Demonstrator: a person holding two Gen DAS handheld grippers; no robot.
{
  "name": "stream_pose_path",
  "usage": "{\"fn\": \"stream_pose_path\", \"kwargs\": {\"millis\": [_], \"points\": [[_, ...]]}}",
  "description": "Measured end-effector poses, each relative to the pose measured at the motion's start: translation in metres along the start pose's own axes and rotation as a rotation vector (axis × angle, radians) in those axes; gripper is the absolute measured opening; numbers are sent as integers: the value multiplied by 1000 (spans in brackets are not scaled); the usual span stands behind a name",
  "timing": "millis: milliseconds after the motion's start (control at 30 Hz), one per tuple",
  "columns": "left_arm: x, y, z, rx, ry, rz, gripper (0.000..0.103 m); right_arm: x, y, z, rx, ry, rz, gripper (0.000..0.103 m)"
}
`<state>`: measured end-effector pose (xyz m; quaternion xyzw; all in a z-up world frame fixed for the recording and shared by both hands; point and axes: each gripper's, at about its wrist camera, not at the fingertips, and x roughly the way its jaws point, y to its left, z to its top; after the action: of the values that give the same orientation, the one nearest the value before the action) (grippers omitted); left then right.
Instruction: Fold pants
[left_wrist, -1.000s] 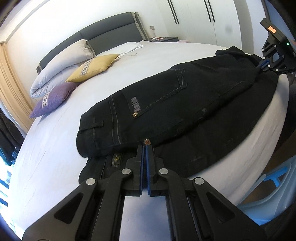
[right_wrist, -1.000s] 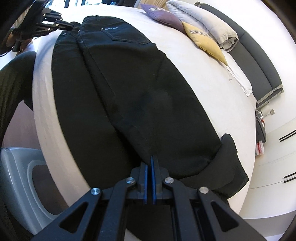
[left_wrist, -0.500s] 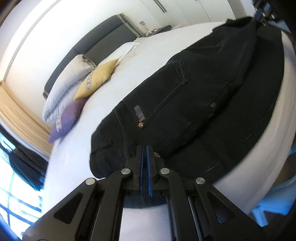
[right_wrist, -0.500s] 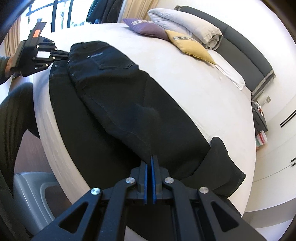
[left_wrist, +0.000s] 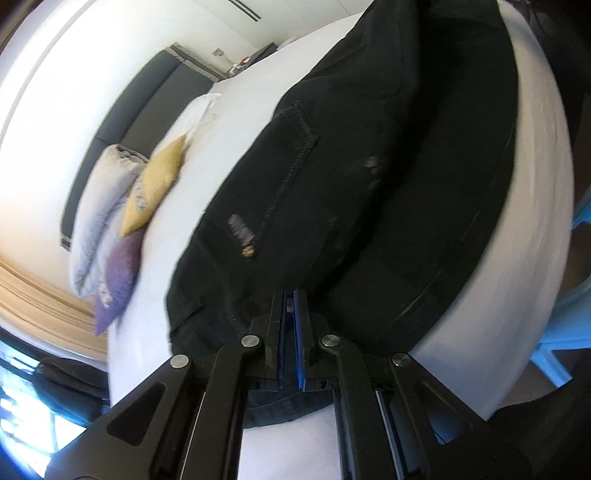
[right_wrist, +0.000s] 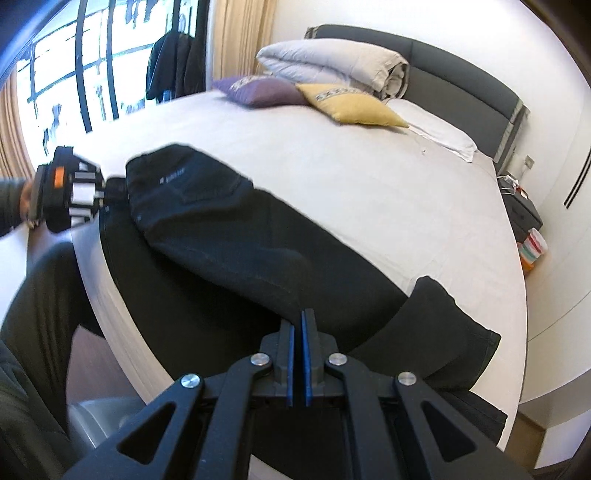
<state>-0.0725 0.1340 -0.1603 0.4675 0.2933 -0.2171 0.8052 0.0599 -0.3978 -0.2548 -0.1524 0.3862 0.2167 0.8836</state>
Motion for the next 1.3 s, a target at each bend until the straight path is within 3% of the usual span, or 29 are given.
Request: {"fn": "stream_pose_path", "kwargs": {"millis": [67, 100, 167, 200, 233, 533, 667, 700, 767, 833, 967, 1033, 1200, 1300], "points": [[1, -4, 3, 0, 5, 0, 6, -4, -2, 2, 16, -15, 5, 5], [1, -7, 5, 10, 0, 8, 16, -6, -3, 3, 23, -21, 7, 5], [-3, -12, 9, 28, -31, 36, 70, -10, -5, 5, 45, -36, 15, 5], [-5, -12, 12, 27, -56, 69, 102, -12, -7, 6, 60, -42, 21, 5], [-5, -11, 14, 26, -71, 76, 103, -12, -7, 6, 65, -45, 25, 5], [39, -7, 37, 46, -32, 126, 103, -23, -7, 6, 88, -82, 36, 5], [55, 1, 50, 3, -45, 124, 102, -30, -7, 8, 100, -105, 40, 5], [58, 2, 53, 0, -55, 121, 97, -30, -6, 9, 99, -107, 40, 5], [64, -2, 58, 13, -54, 105, 76, -31, -5, 8, 103, -110, 39, 5], [78, -6, 63, 33, -32, 79, 33, -32, -5, 8, 114, -118, 42, 5], [93, -6, 71, 25, -37, 76, 29, -36, -4, 8, 122, -130, 41, 5], [96, -1, 73, 5, -42, 82, 19, -37, -4, 7, 122, -129, 39, 5], [115, -1, 69, 21, -13, 83, 19, -37, -5, 2, 129, -131, 43, 5], [126, 4, 72, 3, -5, 66, 9, -35, 0, -1, 129, -123, 48, 5]]}}
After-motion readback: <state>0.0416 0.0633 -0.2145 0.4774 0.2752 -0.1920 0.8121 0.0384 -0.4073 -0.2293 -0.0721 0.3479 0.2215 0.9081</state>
